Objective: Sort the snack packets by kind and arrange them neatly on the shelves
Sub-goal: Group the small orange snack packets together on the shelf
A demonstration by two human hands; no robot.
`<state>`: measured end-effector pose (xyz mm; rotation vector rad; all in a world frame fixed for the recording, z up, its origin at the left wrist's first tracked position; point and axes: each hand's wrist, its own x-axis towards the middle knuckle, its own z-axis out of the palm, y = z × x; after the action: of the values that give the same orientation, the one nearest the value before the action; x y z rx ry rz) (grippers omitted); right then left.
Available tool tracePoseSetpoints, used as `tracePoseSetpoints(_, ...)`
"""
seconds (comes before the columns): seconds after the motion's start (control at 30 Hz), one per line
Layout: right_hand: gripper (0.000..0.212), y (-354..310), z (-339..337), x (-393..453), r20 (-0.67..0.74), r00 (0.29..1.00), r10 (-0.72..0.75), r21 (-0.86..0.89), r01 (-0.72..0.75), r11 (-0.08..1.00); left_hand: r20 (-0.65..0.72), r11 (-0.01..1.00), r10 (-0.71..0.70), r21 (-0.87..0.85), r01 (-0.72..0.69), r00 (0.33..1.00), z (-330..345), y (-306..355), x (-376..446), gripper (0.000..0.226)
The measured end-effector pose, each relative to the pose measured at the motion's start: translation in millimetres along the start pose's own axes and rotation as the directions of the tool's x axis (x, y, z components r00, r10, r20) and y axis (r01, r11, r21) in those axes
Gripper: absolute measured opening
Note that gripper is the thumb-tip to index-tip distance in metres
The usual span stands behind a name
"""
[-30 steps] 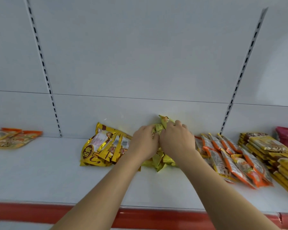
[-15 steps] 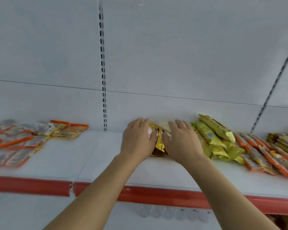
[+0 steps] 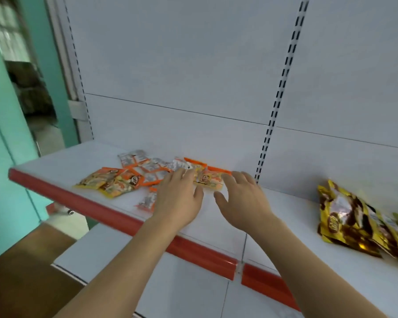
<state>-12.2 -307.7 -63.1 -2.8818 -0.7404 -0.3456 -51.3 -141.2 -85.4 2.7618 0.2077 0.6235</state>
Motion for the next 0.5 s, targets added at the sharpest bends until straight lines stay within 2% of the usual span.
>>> tracePoseSetpoints(0.1,0.052,-21.6,15.5,37.9,0.015,0.998,-0.066,0.041,0.065,0.997,0.005,0.997,-0.036,0.075,0.035,0.999,-4.4,-36.9,19.6,0.045)
tracePoseSetpoints(0.2,0.061,-41.1,25.1,70.4,0.085,0.987,-0.135,0.069,0.130,0.989,0.038,0.992,-0.042,0.121,0.037,0.998,-9.3,-65.0,40.8,0.052)
tracePoseSetpoints(0.3,0.065,-54.0,32.6,95.1,0.140,0.967,-0.211,0.052,0.206,0.977,0.121,0.992,-0.032,0.126,0.017,0.992,-10.4,-89.0,53.0,0.052)
tracePoseSetpoints(0.4,0.066,-63.2,36.2,106.1,0.147,0.962,-0.231,0.062,0.224,0.973,0.245,0.993,0.028,0.105,-0.055,0.969,-6.7,-108.8,59.9,0.045)
tracePoseSetpoints(0.5,0.074,-70.3,38.5,102.4,0.154,0.959,-0.237,0.048,0.232,0.972,0.271,0.989,0.114,0.061,-0.135,0.956,-8.2,-124.1,68.8,0.043)
